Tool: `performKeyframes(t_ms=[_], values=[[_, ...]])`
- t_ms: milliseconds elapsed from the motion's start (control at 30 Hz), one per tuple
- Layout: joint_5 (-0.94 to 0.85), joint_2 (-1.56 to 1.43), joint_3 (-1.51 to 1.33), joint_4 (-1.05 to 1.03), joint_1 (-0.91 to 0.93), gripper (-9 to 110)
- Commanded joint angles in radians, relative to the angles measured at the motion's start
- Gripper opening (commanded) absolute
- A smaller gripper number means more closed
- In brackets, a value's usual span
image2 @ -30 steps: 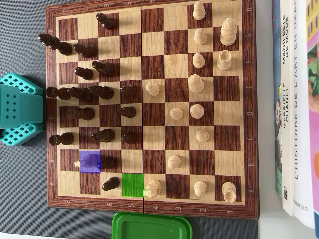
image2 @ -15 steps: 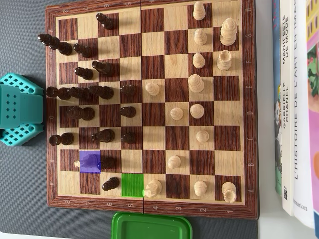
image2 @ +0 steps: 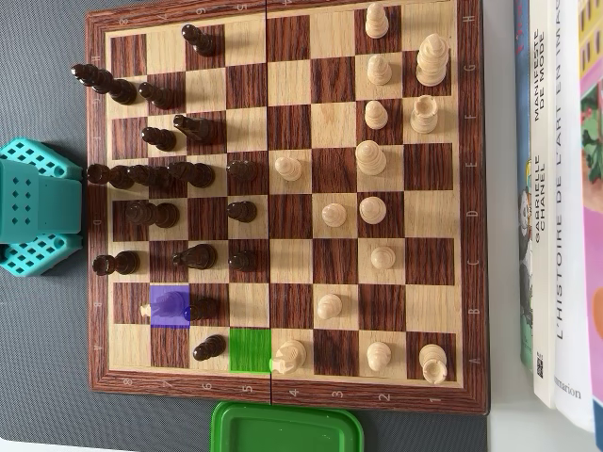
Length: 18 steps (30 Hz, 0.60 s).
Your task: Play chess
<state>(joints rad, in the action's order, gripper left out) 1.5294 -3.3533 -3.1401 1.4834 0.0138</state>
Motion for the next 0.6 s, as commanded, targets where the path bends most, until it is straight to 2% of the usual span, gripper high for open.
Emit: performKeyframes(t_ms=[0,233,367,567], values=[[-0.005,0.008,-0.017,-0.101,0.003,14],[-0.011,0.006,-0.008,-0.278,0.003,14],[-0.126,0.006,0.081,-0.387,0.002,14],[-0.166,0.008,0.256,-0.718,0.0,14]])
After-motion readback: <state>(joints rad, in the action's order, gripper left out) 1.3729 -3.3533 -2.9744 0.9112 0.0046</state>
